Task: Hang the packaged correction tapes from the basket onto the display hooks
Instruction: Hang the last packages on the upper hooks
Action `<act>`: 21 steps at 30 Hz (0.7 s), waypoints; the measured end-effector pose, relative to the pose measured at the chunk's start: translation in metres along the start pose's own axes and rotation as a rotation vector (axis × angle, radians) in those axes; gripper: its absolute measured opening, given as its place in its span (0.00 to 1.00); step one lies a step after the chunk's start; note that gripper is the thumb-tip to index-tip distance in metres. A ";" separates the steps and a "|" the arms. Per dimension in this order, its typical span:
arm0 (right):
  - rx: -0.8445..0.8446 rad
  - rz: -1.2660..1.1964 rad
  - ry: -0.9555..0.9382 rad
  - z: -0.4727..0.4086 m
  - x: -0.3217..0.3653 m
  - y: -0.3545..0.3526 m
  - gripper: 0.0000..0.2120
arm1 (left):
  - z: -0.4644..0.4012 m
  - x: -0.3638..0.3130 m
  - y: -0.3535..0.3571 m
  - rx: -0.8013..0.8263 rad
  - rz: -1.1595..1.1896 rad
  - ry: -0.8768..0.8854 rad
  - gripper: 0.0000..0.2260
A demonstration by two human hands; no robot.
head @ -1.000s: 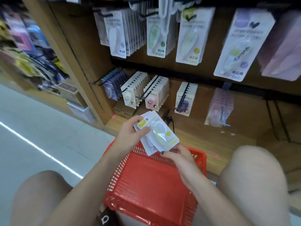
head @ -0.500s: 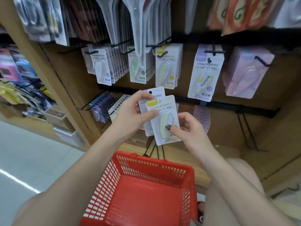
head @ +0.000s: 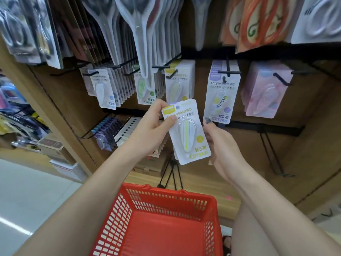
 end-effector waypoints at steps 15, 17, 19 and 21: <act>-0.257 0.154 -0.406 0.028 0.024 -0.046 0.15 | -0.029 0.000 -0.044 -0.390 0.016 0.066 0.06; -0.271 0.152 -0.440 0.030 0.030 -0.043 0.16 | -0.032 -0.006 -0.043 -0.418 -0.019 0.087 0.06; -0.298 0.137 -0.458 0.031 0.036 -0.042 0.16 | -0.034 -0.011 -0.043 -0.447 -0.032 0.087 0.06; -0.317 0.116 -0.462 0.031 0.039 -0.043 0.15 | -0.037 -0.012 -0.044 -0.467 -0.042 0.076 0.05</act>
Point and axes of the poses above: each hand's wrist, its own z-axis away from the middle knuckle, its own y-axis out of the palm, x = y × z, the point moved 8 cm from there along -z, towards the middle knuckle, and after that the axes turned 11 degrees about y, right-handed, at the moved point
